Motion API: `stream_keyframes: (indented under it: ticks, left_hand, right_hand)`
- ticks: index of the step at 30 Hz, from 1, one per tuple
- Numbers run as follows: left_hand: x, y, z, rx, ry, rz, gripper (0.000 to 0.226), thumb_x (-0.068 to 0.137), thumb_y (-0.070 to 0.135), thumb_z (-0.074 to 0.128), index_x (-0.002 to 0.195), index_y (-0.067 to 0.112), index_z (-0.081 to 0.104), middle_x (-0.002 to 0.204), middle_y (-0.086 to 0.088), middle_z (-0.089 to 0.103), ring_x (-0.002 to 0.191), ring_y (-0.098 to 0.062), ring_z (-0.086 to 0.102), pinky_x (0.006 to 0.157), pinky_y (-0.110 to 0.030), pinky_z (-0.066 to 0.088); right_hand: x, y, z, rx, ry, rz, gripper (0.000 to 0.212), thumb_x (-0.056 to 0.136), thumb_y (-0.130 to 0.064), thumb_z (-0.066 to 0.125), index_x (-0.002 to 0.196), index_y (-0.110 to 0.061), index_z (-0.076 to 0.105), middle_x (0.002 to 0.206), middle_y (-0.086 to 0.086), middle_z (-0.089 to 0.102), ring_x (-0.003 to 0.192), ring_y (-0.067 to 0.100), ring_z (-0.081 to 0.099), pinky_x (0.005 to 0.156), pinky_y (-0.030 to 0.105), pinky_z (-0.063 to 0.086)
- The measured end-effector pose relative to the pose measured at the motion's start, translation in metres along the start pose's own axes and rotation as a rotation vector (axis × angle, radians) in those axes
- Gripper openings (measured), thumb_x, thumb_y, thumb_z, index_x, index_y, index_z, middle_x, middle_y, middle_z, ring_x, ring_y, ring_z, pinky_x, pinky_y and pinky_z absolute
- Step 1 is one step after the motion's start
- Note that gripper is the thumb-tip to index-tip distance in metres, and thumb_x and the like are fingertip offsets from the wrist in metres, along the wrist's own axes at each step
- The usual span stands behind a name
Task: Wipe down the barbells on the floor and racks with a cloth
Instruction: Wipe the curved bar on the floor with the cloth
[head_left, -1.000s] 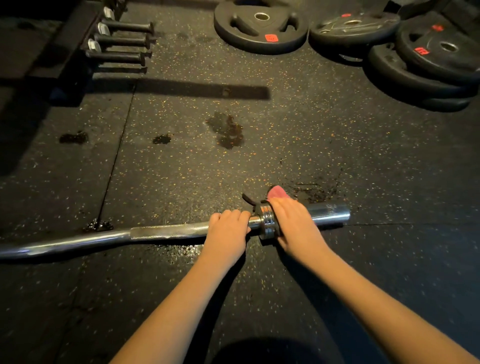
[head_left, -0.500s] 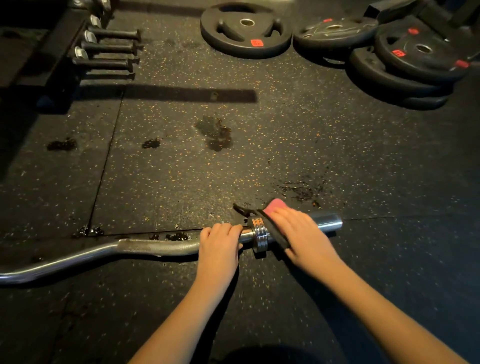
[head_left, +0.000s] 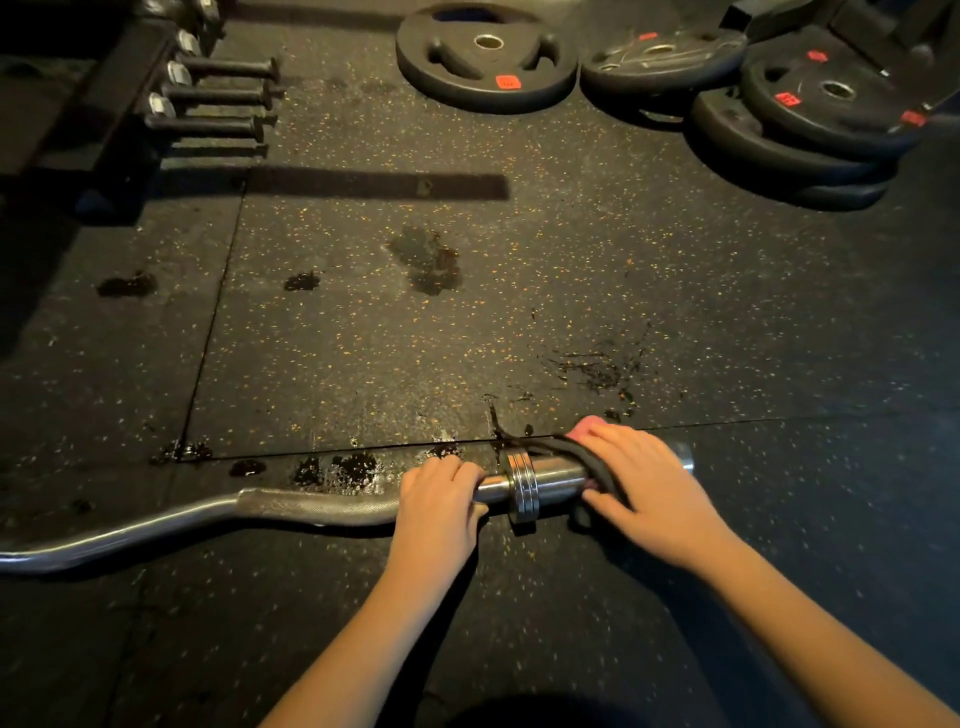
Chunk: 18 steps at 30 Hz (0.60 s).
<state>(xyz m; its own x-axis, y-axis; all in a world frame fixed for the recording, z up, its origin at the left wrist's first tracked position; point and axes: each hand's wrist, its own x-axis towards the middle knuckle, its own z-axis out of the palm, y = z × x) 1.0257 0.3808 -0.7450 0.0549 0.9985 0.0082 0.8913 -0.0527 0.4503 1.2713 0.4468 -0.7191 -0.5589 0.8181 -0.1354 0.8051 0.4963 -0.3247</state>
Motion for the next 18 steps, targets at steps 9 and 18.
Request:
stream_keyframes:
  ticks: [9,18]
  left_hand:
    - [-0.001,-0.004,0.002,0.216,-0.021,0.096,0.033,0.069,0.042,0.079,0.092,0.024,0.064,0.09,0.009,0.058,0.084,-0.014,0.056,0.075,-0.03,0.047]
    - [0.029,-0.015,-0.015,0.261,-0.182,0.218,0.041,0.09,0.052,0.048,0.106,0.017,0.061,0.104,0.001,0.054,0.102,-0.02,0.051,0.087,-0.034,0.039]
  right_hand:
    - [-0.004,-0.033,0.025,-0.01,0.062,0.05,0.058,0.091,-0.05,0.036,0.144,-0.026,0.039,0.147,-0.004,0.038,0.137,0.016,0.032,0.116,0.041,0.024]
    - [0.013,-0.001,0.01,0.014,0.289,0.397,0.035,0.091,-0.031,0.037,0.108,-0.017,0.065,0.103,-0.005,0.06,0.103,0.018,0.055,0.093,0.032,0.04]
